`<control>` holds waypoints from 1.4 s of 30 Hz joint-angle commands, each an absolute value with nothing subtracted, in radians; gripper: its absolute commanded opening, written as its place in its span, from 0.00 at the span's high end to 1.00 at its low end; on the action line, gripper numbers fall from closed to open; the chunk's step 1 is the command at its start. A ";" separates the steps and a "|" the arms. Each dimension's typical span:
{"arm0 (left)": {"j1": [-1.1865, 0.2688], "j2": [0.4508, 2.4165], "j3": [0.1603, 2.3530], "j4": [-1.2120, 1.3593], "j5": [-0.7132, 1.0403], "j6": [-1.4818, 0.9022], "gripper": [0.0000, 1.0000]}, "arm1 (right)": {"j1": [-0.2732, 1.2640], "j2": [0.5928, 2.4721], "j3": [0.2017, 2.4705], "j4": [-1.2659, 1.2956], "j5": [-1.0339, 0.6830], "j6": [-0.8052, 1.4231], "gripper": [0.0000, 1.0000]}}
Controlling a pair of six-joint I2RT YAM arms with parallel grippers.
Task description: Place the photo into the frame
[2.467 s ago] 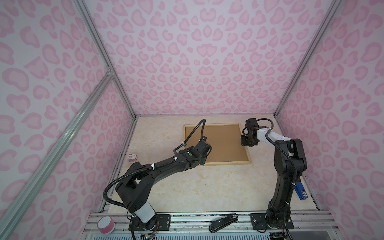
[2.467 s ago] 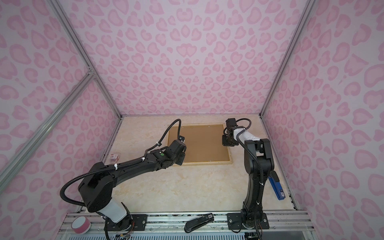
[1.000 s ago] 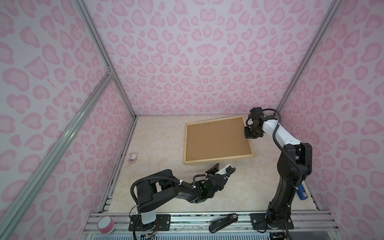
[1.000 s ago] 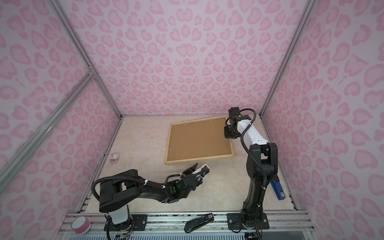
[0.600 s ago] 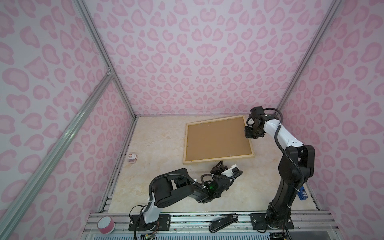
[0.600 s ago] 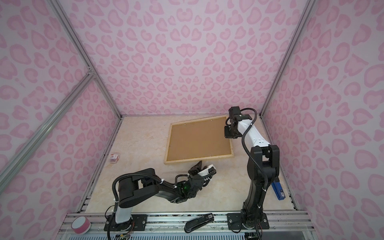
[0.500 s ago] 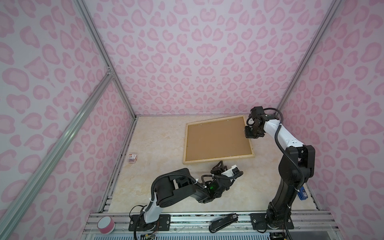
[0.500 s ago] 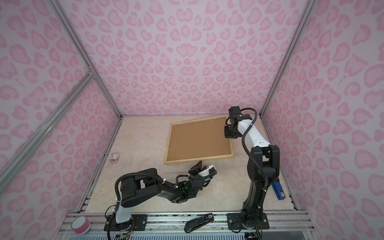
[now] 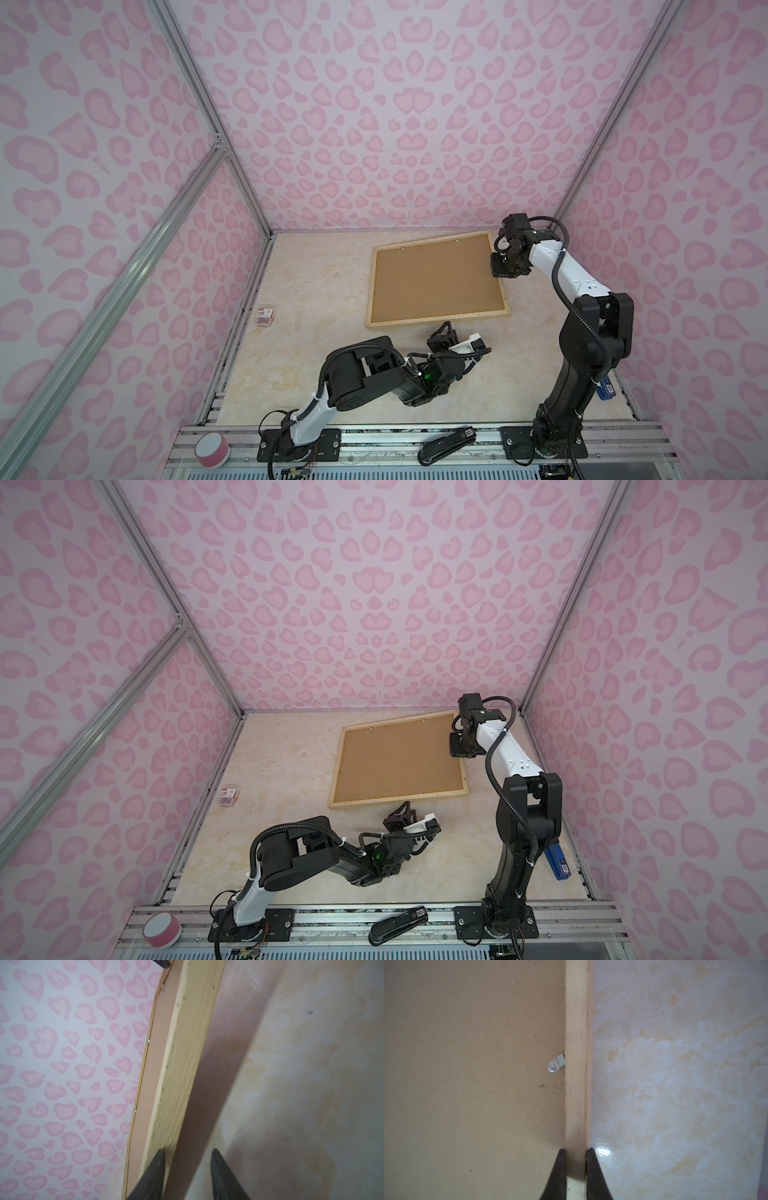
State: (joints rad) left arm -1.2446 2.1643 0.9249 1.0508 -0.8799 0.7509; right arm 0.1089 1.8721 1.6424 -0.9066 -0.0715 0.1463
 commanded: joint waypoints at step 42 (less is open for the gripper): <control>-1.220 2.248 0.976 1.362 -0.908 1.019 0.93 | 0.106 1.811 1.584 -0.867 -0.115 0.133 0.91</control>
